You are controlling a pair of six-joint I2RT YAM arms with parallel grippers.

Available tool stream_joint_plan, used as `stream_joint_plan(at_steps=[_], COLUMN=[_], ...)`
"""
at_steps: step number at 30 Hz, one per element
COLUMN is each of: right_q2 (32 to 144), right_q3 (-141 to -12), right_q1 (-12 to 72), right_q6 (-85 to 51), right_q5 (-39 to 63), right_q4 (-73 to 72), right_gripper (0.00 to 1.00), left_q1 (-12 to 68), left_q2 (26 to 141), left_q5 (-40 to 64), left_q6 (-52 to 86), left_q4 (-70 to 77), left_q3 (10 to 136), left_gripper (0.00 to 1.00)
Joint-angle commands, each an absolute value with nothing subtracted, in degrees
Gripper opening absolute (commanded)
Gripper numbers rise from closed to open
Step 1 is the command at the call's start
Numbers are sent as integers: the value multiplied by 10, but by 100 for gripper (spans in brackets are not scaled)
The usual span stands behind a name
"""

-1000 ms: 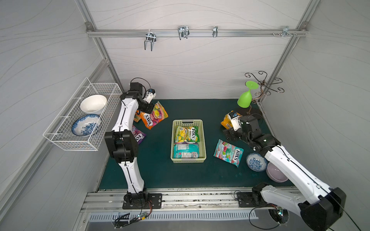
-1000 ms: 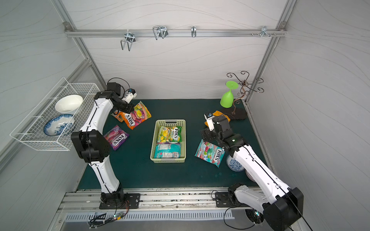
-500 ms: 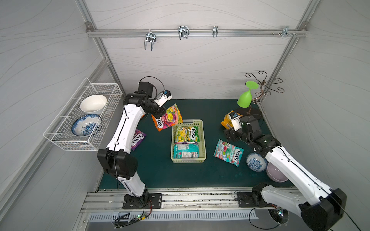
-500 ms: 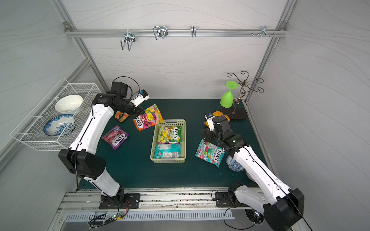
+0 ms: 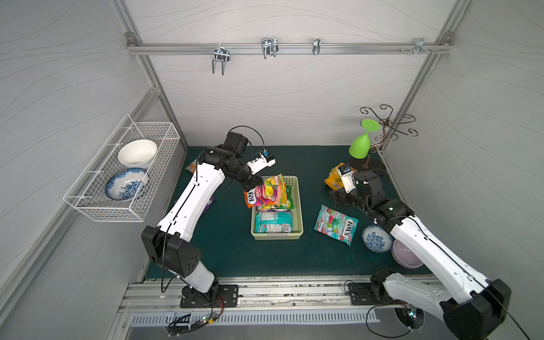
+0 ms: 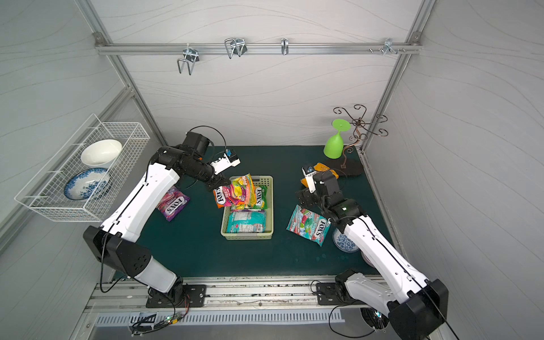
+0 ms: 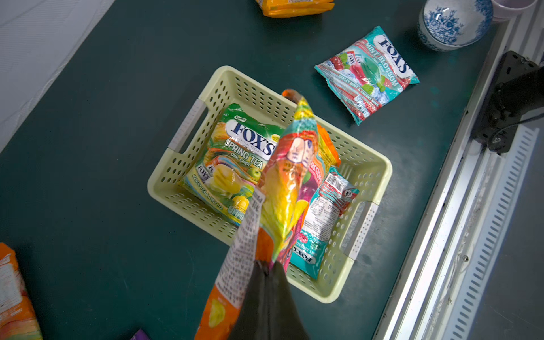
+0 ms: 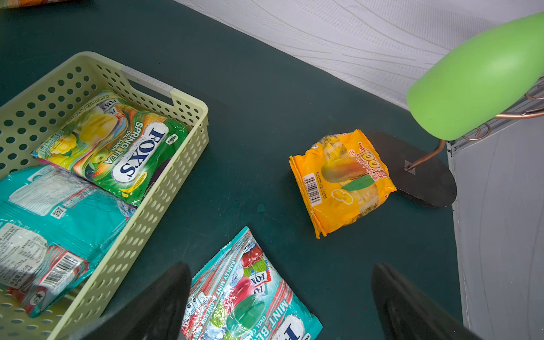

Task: Put the candies in the basket
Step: Place the candy in the basket.

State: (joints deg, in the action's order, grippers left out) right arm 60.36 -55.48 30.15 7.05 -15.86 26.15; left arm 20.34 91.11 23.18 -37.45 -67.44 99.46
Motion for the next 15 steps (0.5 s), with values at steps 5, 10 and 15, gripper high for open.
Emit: stream_joint_plan(at_steps=[5, 10, 15], right_q2=[598, 598, 593], right_q3=[-554, -551, -547], right_q1=[304, 304, 303], right_q6=[73, 72, 66], right_q5=[-171, -160, -154], right_q4=[253, 251, 246], right_gripper=[99, 99, 99], left_q1=[241, 255, 266], left_q2=[908, 927, 946], left_q5=[242, 251, 253], left_q6=[-375, -359, -353], left_q4=[-644, -632, -626], left_q3=[977, 961, 942], left_gripper=[0, 0, 0])
